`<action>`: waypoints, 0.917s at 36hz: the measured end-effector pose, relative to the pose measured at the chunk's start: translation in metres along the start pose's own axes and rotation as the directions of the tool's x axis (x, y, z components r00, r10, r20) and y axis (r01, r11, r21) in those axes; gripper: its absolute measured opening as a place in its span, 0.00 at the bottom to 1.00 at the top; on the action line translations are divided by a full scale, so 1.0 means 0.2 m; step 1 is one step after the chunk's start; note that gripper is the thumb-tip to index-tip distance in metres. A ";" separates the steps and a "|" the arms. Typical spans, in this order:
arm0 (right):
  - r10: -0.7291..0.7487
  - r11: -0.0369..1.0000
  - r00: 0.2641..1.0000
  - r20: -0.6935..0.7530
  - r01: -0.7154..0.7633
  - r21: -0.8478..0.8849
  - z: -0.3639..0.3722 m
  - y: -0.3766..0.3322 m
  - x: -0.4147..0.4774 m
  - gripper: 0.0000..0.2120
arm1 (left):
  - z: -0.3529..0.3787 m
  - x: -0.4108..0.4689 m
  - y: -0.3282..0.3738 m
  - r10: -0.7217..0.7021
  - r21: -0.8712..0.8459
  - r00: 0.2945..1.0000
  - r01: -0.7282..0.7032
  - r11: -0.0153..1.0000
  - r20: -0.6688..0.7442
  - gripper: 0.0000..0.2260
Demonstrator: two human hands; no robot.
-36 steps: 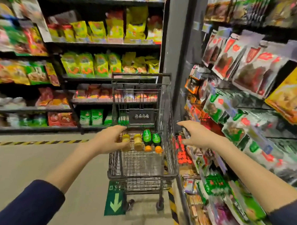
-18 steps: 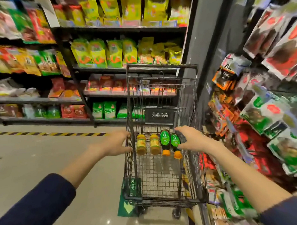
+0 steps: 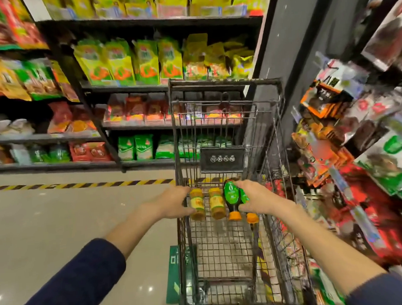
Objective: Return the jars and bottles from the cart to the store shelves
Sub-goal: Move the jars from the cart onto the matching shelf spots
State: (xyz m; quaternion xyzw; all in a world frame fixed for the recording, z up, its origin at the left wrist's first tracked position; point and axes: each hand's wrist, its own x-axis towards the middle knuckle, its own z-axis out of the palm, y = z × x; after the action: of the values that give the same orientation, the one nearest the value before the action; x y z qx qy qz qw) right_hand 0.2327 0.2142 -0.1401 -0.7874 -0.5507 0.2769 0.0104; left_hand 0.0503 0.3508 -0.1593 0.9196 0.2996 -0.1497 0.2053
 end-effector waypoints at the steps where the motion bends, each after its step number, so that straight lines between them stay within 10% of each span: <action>1: 0.000 1.000 1.000 0.011 0.000 0.013 0.00 0.01 0.03 0.36 | 0.00 0.03 -0.01 -0.001 -0.012 1.000 0.001 1.000 0.005 0.28; 22: 0.021 0.932 0.979 0.204 -0.093 0.350 0.24 0.55 0.84 0.35 | 0.59 1.00 -0.15 -0.293 -0.317 0.928 0.356 0.879 0.231 0.12; 33: 0.046 0.860 0.951 0.306 -0.194 0.472 0.71 0.86 1.13 0.35 | 1.12 1.34 -0.39 -0.591 -0.329 0.754 0.657 0.679 0.287 0.28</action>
State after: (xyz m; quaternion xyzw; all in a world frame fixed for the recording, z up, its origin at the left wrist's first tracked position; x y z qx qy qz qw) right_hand 0.3706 0.3027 -0.4110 -0.7431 -0.4060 0.5193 0.1155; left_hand 0.1777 0.4346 -0.4835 0.6822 0.6028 -0.2166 0.3527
